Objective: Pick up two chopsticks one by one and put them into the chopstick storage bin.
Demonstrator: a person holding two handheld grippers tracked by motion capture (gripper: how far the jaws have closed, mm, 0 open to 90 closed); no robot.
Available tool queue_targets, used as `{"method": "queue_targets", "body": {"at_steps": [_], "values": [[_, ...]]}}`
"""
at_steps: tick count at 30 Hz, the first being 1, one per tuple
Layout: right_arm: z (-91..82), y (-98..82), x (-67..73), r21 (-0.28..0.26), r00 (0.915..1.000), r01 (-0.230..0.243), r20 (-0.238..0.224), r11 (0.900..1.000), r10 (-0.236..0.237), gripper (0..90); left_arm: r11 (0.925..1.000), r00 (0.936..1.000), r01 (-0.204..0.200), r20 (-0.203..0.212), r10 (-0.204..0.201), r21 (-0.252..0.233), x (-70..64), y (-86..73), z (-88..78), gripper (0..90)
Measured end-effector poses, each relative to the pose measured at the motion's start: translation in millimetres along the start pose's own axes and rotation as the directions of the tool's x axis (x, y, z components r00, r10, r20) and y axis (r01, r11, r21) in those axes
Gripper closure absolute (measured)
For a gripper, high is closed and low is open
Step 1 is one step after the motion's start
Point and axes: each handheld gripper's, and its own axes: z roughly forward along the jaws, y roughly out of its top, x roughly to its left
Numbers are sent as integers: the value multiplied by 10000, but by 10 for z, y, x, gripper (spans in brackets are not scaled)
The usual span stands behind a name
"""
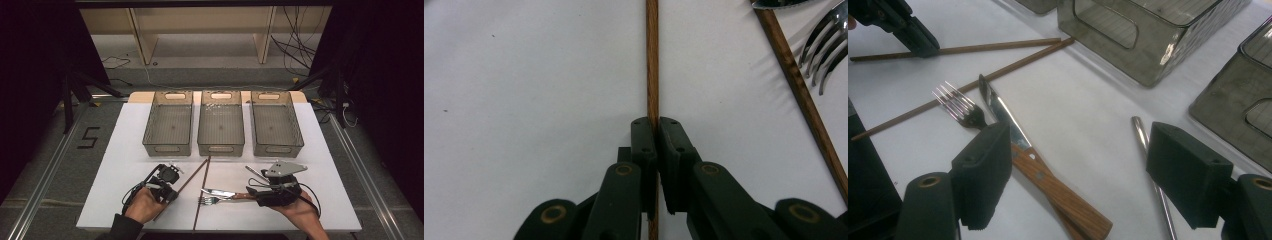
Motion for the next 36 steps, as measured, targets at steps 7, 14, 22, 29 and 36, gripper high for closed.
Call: {"method": "queue_targets", "body": {"at_steps": [7, 14, 22, 29, 36], "values": [[1, 0, -1, -21, 10000, -15, -10, 10000, 15, 269, 9998, 10000, -42, -9, 42, -207, 50, -29, -102, 857], [7, 0, 1, 15, 10000, -5, -21, 10000, 5, 269, 9998, 9999, -100, 86, 101, -144, 93, -53, -123, 857], [9, -4, -4, 13, 10000, -16, -19, 10000, 16, 269, 9995, 9997, -235, 73, 237, -215, 89, -77, -215, 857], [6, -7, -10, 11, 10000, -60, -23, 10000, 60, 269, 9980, 9989, -457, 65, 460, -444, 43, -110, -366, 857], [-4, -6, -6, -161, 10000, -68, -69, 9998, 67, 265, 9921, 9980, -625, 7, 630, -1085, 45, -149, -598, 857]]}}
